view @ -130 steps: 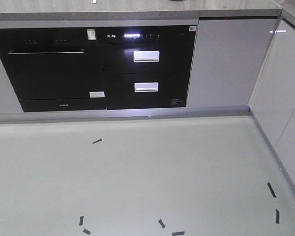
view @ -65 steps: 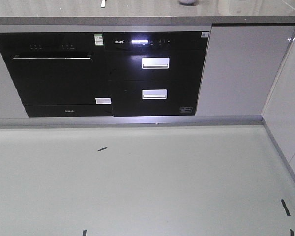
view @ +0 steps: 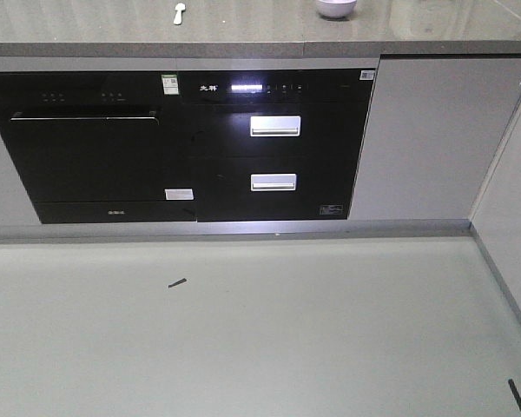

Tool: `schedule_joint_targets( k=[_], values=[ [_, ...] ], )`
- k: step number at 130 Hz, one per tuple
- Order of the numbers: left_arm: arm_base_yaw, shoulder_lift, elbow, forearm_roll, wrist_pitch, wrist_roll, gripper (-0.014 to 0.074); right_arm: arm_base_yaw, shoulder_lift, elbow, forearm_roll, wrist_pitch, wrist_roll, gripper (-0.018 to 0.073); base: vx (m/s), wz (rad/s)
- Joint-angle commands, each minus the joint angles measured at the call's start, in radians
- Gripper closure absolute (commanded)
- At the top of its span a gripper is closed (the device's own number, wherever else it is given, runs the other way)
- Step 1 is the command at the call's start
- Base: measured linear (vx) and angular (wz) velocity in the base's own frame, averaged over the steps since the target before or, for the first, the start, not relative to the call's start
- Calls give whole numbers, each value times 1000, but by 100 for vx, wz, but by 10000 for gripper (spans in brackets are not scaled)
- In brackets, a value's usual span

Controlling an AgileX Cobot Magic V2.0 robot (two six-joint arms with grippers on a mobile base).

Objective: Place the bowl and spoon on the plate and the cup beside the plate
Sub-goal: 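Drive the base toward the counter holding the spoon and bowl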

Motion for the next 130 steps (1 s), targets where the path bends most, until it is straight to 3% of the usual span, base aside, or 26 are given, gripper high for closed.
schedule_joint_targets(
  k=[1,130],
  values=[
    [2,-15,10,-7,-69,-10,603,-4,-3,7,-2,-73,-5,561,19,-3],
    [2,-15,10,-7,-69,-10,603,-4,-3,7,-2,-72,-5,561,19,-1]
  ],
)
